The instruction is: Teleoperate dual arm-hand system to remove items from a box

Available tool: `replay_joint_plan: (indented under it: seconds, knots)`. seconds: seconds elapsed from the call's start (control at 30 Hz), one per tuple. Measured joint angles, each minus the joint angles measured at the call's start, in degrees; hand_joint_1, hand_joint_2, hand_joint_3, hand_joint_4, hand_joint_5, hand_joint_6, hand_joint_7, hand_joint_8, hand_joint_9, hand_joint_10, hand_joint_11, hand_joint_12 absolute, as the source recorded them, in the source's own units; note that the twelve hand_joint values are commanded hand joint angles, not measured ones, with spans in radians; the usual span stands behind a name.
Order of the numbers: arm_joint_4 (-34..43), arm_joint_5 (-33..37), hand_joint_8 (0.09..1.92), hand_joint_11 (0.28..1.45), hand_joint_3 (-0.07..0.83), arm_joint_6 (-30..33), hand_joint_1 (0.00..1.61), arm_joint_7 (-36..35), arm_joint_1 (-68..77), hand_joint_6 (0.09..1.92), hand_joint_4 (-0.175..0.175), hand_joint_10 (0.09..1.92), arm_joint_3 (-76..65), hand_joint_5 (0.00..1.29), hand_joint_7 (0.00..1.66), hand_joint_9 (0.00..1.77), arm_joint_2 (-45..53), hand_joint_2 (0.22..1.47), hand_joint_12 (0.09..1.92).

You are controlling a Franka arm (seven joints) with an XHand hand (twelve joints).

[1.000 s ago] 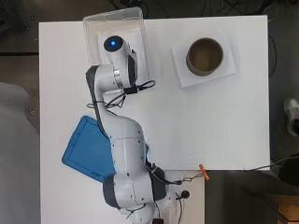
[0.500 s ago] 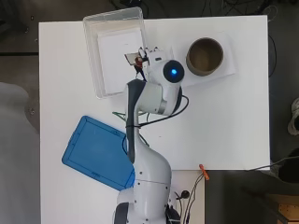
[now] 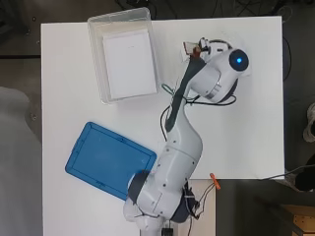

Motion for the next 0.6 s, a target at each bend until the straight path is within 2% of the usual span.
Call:
replay_joint_plan:
  seconds: [0.03, 0.07, 0.13, 0.23, 0.37, 0.4, 0.43, 0.47, 0.5, 0.53, 0.57, 0.6]
  knots:
    - [2.06, 1.14, 1.85, 0.69, 0.003, -0.74, 1.09, -1.64, -1.38, 1.41, -0.124, 1.92, 0.42, 0.6, 0.69, 0.99, 2.78, 1.32, 1.73]
    - [4.52, 2.04, 1.83, 0.68, 0.003, -1.53, 1.12, -2.71, -2.86, 1.39, -0.149, 1.92, 0.89, 0.59, 0.69, 0.99, 5.65, 1.33, 1.73]
    - [9.73, 3.57, 1.79, 0.68, 0.004, -2.64, 1.14, -2.73, -5.51, 1.44, -0.143, 1.92, 1.54, 0.56, 0.68, 0.97, 10.7, 1.34, 1.72]
    - [16.09, 6.34, 1.8, 0.7, 0.009, -3.65, 1.12, -1.61, -8.7, 1.5, -0.111, 1.92, 1.94, 0.54, 0.66, 0.97, 15.71, 1.35, 1.73]
    - [13.58, 7.59, 1.84, 0.71, 0.021, -4.1, 1.08, -1.91, -10.21, 1.6, -0.065, 1.92, 1.6, 0.5, 0.61, 0.94, 16.82, 1.37, 1.73]
    - [12.18, 8.23, 1.84, 0.63, 0.029, -4.76, 1.19, -1.85, -10.54, 1.6, -0.098, 1.92, 1.53, 0.51, 0.61, 0.91, 16.67, 1.35, 1.71]
    - [9.99, 9.15, 1.29, 0.52, 0.003, -5.6, 0.81, -1.71, -10.89, 1.03, -0.054, 1.43, 1.46, 0.32, 0.39, 0.63, 15.96, 1.16, 1.25]
    - [8.46, 9.55, 0.73, 0.44, -0.015, -5.9, 0.46, -1.57, -11.08, 0.56, -0.014, 0.91, 1.47, 0.18, 0.21, 0.36, 15.4, 0.95, 0.79]
    - [7.37, 9.5, 0.38, 0.4, -0.013, -6.23, 0.24, -1.06, -11.1, 0.29, 0.002, 0.54, 1.66, 0.09, 0.11, 0.21, 15.06, 0.82, 0.45]
    - [6.97, 8.56, 0.19, 0.4, -0.008, -6.4, 0.12, 0.0, -10.9, 0.14, 0.008, 0.31, 2.16, 0.04, 0.05, 0.14, 15.0, 0.77, 0.24]
    - [7.02, 6.69, 0.09, 0.41, -0.001, -6.25, 0.05, 1.23, -10.7, 0.09, 0.013, 0.19, 2.65, 0.02, 0.02, 0.13, 14.95, 0.75, 0.13]
    - [7.28, 4.16, 0.09, 0.43, 0.001, -5.92, 0.02, 2.33, -10.53, 0.09, 0.021, 0.12, 3.11, 0.01, 0.02, 0.16, 14.7, 0.76, 0.09]
